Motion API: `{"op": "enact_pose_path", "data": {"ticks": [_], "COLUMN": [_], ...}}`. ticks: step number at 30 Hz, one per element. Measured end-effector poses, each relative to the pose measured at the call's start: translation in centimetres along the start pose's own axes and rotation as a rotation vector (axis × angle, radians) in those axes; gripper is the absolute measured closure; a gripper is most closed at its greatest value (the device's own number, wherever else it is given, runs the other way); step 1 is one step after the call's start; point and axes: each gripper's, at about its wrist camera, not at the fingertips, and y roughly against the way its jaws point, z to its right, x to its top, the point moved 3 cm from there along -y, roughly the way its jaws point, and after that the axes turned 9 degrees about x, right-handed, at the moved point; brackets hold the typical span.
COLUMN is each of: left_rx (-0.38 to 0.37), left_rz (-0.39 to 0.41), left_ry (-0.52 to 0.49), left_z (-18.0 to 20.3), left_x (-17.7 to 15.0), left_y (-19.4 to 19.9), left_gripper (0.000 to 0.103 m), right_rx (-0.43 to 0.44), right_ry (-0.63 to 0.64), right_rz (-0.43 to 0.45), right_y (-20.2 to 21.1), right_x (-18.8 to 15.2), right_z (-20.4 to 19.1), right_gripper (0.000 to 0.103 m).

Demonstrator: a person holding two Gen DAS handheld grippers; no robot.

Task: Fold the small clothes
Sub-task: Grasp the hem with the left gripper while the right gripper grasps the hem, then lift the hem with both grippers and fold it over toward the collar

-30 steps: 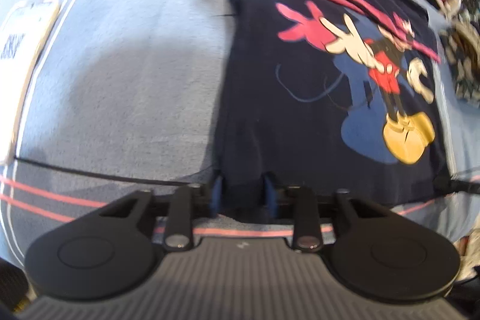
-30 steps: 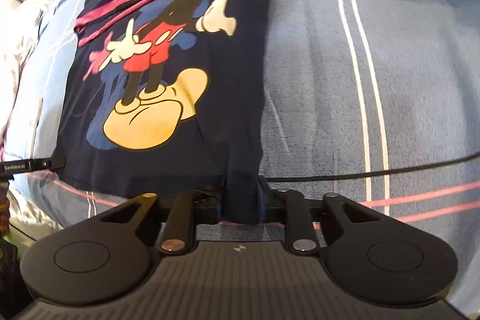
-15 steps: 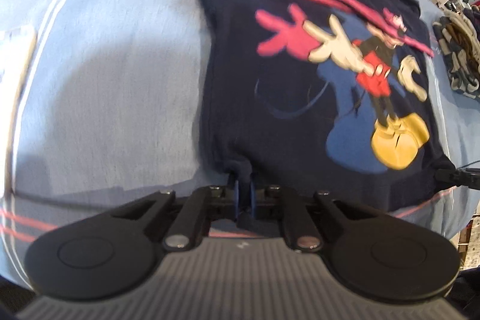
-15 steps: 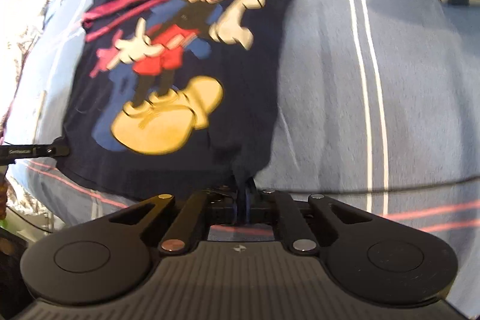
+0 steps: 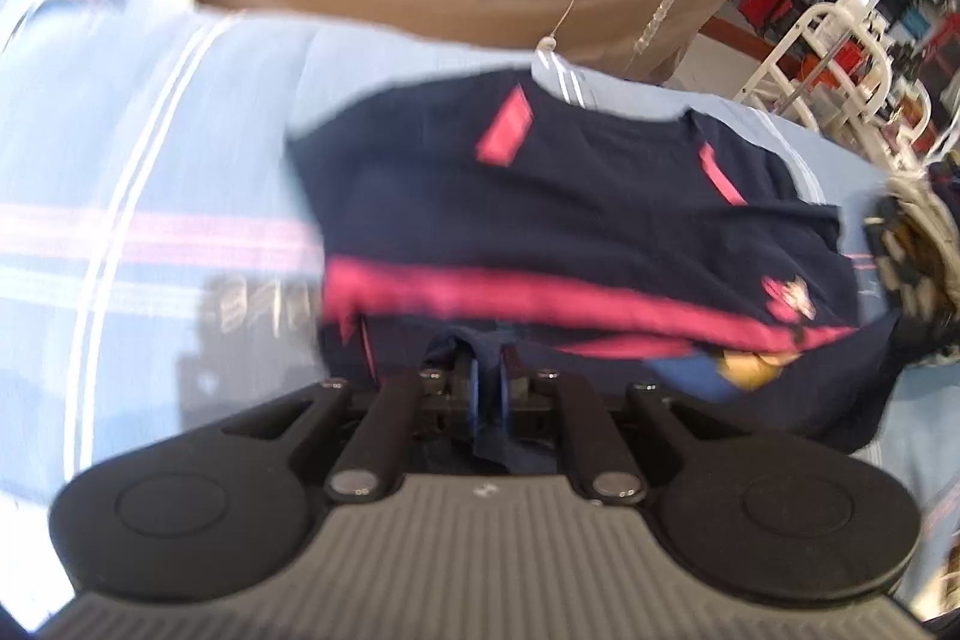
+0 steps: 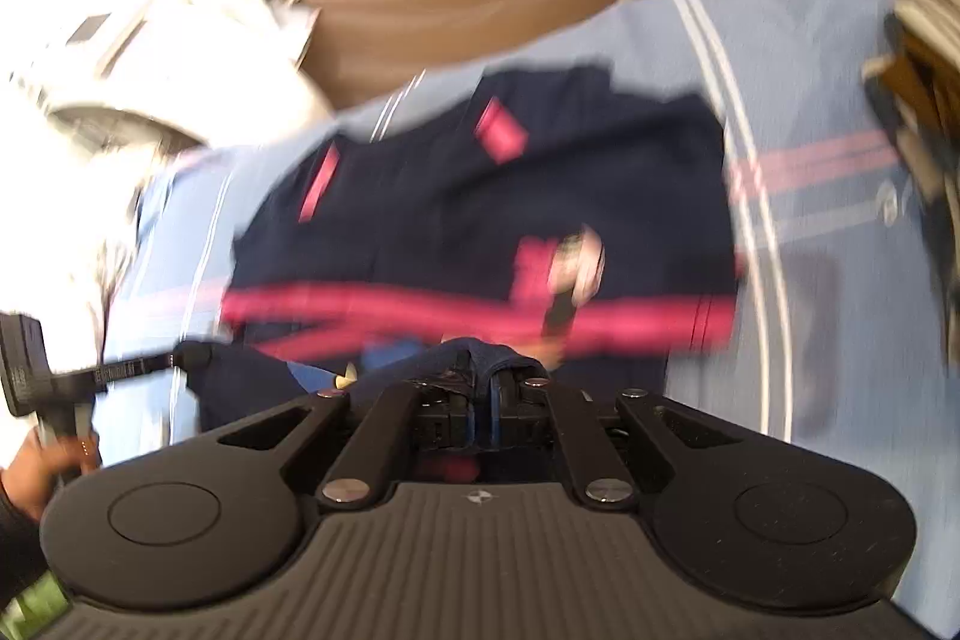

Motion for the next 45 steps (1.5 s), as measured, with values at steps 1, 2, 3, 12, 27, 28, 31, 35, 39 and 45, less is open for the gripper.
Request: {"op": "enact_pose_path", "data": {"ticks": [1,2,3,12,27,28,31,35,39,45], "left_rx": [-0.007,-0.015,-0.012,0.007,0.179,0.167,0.117,0.023,0.036,0.094], "left_rz": [0.000,-0.006,-0.005,-0.069,0.095,0.114,0.151,0.066,0.005,0.050], "left_ry": [0.014,0.029,0.038,0.063,-0.118,-0.171,-0.294,-0.446,-0.513,-0.501], "left_z": [-0.2,-0.4,-0.5,-0.6,0.0,0.8,3.4,7.0,8.8,9.2], "left_x": [1.4,2.7,4.0,10.4,12.0,11.5,8.8,4.4,2.7,5.6], "left_y": [-0.9,-1.7,-2.5,-8.5,-6.1,-5.4,-3.5,-4.1,-7.7,-10.8], "left_gripper": [0.097,0.097,0.097,0.097,0.029,0.029,0.034,0.047,0.053,0.051], "right_rx": [-0.008,-0.014,-0.018,-0.076,-0.146,-0.123,-0.029,-0.007,-0.033,-0.060], "right_ry": [-0.007,-0.011,-0.016,-0.064,0.187,0.240,0.403,0.543,0.546,0.595], "right_rz": [0.008,0.010,0.012,-0.023,0.057,0.051,-0.002,-0.155,-0.184,-0.221], "right_y": [-0.6,-1.2,-1.9,-7.3,-6.2,-5.9,-5.6,-7.9,-10.3,-13.0], "right_x": [1.5,2.8,4.2,9.8,11.4,10.8,7.8,3.7,2.8,4.6], "right_z": [0.5,0.9,1.3,3.6,1.7,0.9,-1.5,-2.7,-2.2,-2.6], "right_gripper": [0.095,0.095,0.095,0.095,0.042,0.043,0.058,0.073,0.074,0.074]}}
